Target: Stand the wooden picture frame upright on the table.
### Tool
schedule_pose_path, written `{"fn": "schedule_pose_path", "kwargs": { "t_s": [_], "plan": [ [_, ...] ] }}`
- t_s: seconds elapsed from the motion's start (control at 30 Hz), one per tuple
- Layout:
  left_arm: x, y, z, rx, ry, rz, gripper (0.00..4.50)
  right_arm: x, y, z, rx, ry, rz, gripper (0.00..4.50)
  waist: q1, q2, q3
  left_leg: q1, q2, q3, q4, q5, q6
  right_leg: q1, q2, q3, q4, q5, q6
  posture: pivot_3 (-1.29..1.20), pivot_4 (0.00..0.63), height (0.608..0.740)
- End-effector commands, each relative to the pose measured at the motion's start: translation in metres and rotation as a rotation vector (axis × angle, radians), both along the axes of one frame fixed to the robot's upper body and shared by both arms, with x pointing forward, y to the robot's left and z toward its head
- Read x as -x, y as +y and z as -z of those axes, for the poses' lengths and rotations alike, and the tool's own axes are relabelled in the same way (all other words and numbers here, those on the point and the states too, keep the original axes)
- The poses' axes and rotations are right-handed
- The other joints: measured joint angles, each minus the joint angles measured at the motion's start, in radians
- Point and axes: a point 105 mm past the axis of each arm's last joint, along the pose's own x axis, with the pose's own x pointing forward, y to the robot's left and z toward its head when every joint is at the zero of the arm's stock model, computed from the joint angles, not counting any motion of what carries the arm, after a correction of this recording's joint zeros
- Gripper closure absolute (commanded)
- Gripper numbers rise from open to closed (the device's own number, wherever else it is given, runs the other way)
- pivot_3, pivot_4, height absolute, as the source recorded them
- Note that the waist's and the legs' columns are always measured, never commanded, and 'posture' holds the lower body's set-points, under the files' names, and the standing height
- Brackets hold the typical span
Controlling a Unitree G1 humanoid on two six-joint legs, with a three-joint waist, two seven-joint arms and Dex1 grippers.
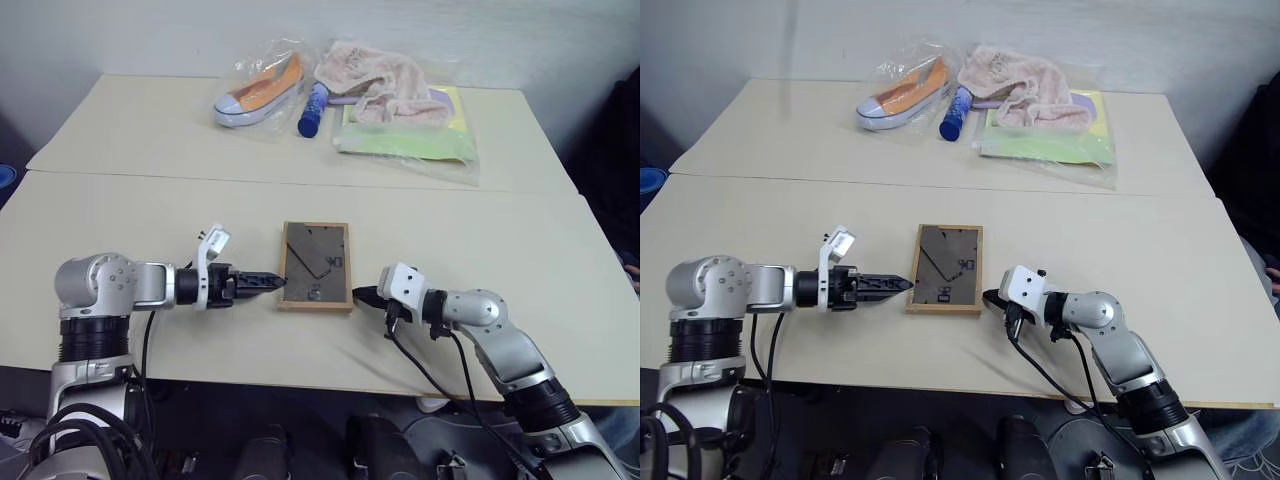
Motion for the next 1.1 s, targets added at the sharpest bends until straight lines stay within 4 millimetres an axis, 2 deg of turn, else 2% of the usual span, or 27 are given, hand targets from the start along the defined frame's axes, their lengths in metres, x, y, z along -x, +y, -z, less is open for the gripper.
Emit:
{"fn": "schedule_pose_path", "kwargs": {
  "t_s": [0.03, 0.17, 0.23, 0.37, 0.5, 0.67, 0.8, 0.93, 1.0, 1.07, 1.1],
  "plan": [
    [0.0, -0.013, 0.014, -0.018, 0.074, 0.026, 0.01, 0.002, 0.008, -0.009, -0.007, -0.039, -0.023, 4.5, 0.003, 0.0, 0.0, 0.0, 0.0, 0.0, 0.0, 0.0, 0.0, 0.0, 0.0, 0.0, 0.0, 0.0, 0.0, 0.0, 0.15, 0.74],
    [-0.003, -0.033, 0.011, 0.036, 0.101, 0.075, 0.01, 0.001, 0.012, -0.01, -0.007, -0.048, -0.027, 4.5, 0.012, 0.0, -0.001, 0.0, -0.001, 0.0, 0.001, 0.0, 0.0, 0.001, -0.001, 0.0, 0.0, 0.0, 0.0, 0.0, 0.15, 0.74],
    [0.0, -0.041, 0.014, -0.016, 0.116, 0.13, 0.01, 0.001, 0.014, -0.01, -0.008, -0.05, -0.031, 4.5, 0.013, 0.0, -0.001, 0.0, -0.002, -0.001, 0.001, 0.0, 0.0, 0.001, -0.001, 0.0, 0.0, 0.0, 0.0, 0.0, 0.15, 0.74],
    [0.001, -0.048, 0.014, -0.002, 0.136, 0.156, 0.01, 0.001, 0.02, -0.012, -0.017, -0.052, -0.039, 4.5, 0.009, 0.0, -0.001, 0.0, -0.002, -0.001, 0.001, 0.0, 0.0, 0.001, -0.001, 0.0, 0.0, 0.0, 0.0, 0.0, 0.15, 0.74],
    [-0.003, -0.043, 0.016, 0.02, 0.158, 0.106, 0.8, 0.0, 0.018, -0.01, -0.003, -0.056, -0.036, 4.5, 0.006, 0.0, -0.001, 0.0, -0.001, -0.001, 0.001, 0.0, 0.0, 0.001, 0.0, 0.0, 0.0, 0.0, 0.0, 0.0, 0.15, 0.74],
    [-0.006, -0.04, 0.016, 0.065, 0.172, 0.072, 2.33, 0.0, 0.012, -0.008, 0.013, -0.061, -0.024, 4.5, 0.008, 0.0, -0.001, 0.0, -0.001, 0.0, 0.001, 0.0, 0.0, 0.001, 0.0, 0.0, 0.0, 0.0, 0.0, 0.0, 0.15, 0.74],
    [-0.004, -0.042, 0.013, 0.112, 0.16, 0.064, 3.21, 0.0, 0.004, -0.009, 0.013, -0.062, -0.012, 4.5, 0.007, 0.0, -0.001, 0.0, -0.001, -0.001, 0.002, 0.0, 0.0, 0.001, 0.0, 0.0, 0.0, 0.0, 0.0, 0.0, 0.15, 0.74],
    [-0.008, -0.034, 0.001, 0.165, 0.056, -0.004, 3.21, 0.003, -0.013, -0.018, -0.027, -0.053, -0.002, 4.5, 0.008, -0.001, -0.001, 0.0, -0.001, -0.001, 0.002, 0.0, 0.0, 0.001, 0.0, -0.001, 0.0, 0.0, 0.0, 0.0, 0.15, 0.74],
    [-0.013, -0.026, -0.01, 0.195, -0.11, -0.058, 3.21, 0.006, -0.019, -0.035, -0.146, 0.009, -0.006, 4.5, 0.007, -0.001, -0.001, -0.001, -0.001, -0.001, 0.002, 0.0, 0.0, 0.001, 0.0, 0.0, 0.0, 0.0, 0.0, 0.0, 0.15, 0.74],
    [-0.013, -0.018, -0.02, 0.171, -0.341, -0.07, 3.21, 0.011, -0.017, -0.056, -0.275, 0.075, -0.048, 4.12, -0.001, -0.001, -0.001, 0.0, 0.0, -0.001, 0.002, 0.001, -0.001, 0.001, 0.0, 0.0, 0.0, 0.0, 0.0, 0.0, 0.15, 0.74],
    [-0.009, -0.017, -0.017, 0.115, -0.412, -0.044, 3.21, 0.018, -0.011, -0.065, -0.324, 0.123, -0.099, 3.88, -0.008, -0.001, -0.001, 0.0, 0.001, 0.0, 0.001, 0.001, -0.003, 0.0, 0.001, 0.0, 0.0, 0.0, 0.0, 0.0, 0.15, 0.74]
  ]
}}
